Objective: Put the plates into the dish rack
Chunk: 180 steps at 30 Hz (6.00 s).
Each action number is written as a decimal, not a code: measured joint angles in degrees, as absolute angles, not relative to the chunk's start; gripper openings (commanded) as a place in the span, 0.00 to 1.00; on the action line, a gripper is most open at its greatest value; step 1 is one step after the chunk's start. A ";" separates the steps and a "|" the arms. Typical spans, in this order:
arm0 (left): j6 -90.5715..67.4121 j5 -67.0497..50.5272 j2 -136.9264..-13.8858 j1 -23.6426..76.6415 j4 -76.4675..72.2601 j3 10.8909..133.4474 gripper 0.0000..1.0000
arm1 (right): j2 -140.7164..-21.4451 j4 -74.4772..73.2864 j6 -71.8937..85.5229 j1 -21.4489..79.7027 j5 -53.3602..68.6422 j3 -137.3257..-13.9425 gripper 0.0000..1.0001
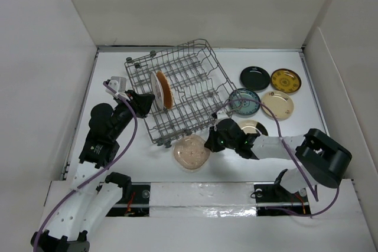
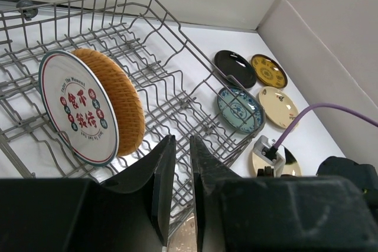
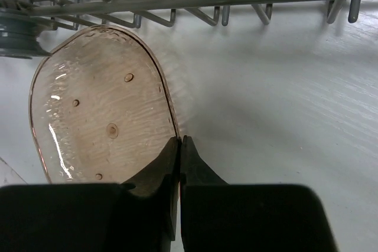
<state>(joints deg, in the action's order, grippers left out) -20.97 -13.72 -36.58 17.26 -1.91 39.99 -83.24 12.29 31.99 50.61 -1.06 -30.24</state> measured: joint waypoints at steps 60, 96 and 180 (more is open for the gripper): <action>-19.53 -11.73 -31.00 25.08 -0.49 39.99 0.19 | -116.73 9.15 -28.18 39.83 -58.74 -91.74 0.00; -19.51 -10.85 -31.00 25.08 -0.38 39.99 0.20 | -112.90 0.95 -8.51 42.65 -56.93 -87.15 0.37; -19.53 -10.74 -25.28 25.08 -0.40 39.99 0.24 | -60.53 -25.10 41.15 2.39 -1.32 -31.20 0.00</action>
<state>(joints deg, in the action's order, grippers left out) -19.53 -10.74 -25.28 25.08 -0.40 39.99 -60.53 -25.10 41.15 2.39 -1.32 -31.20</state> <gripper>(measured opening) 0.234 0.116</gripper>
